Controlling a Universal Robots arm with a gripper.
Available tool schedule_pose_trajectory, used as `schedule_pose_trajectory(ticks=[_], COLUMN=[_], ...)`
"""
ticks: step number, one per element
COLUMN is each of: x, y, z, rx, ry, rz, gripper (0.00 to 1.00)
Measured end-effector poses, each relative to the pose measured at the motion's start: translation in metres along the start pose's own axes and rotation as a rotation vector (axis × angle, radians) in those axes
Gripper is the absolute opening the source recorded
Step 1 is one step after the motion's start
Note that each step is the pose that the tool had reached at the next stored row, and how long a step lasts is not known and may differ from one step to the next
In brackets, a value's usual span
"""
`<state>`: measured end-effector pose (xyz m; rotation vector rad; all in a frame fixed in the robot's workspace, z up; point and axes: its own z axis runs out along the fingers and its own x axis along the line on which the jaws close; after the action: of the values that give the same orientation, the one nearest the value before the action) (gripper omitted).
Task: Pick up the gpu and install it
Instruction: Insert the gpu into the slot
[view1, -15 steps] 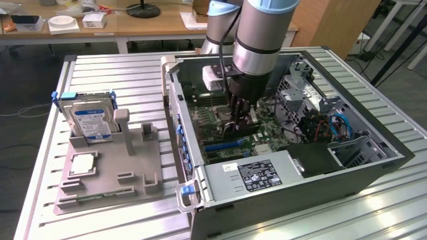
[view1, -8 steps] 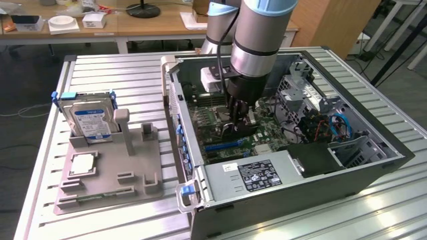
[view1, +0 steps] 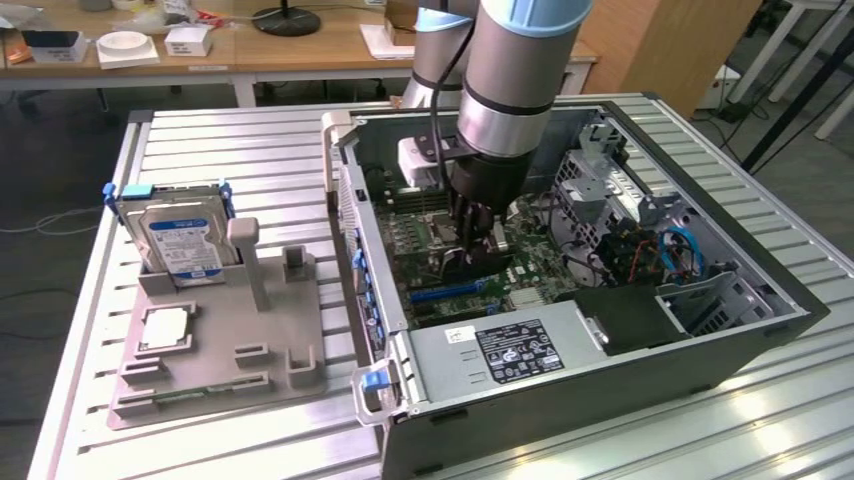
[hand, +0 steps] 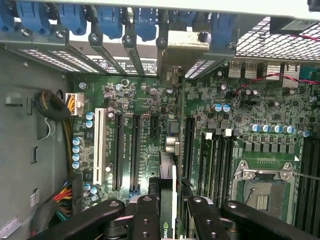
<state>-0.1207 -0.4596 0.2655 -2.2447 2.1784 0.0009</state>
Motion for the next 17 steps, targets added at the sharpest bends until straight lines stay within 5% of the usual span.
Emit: schedule_pose_trajectory(ticks=[17], x=[0.0000], y=[0.0025], z=[0.0085], rx=[0.0001], ry=[-0.0001], rz=[0.000], gripper=[0.26])
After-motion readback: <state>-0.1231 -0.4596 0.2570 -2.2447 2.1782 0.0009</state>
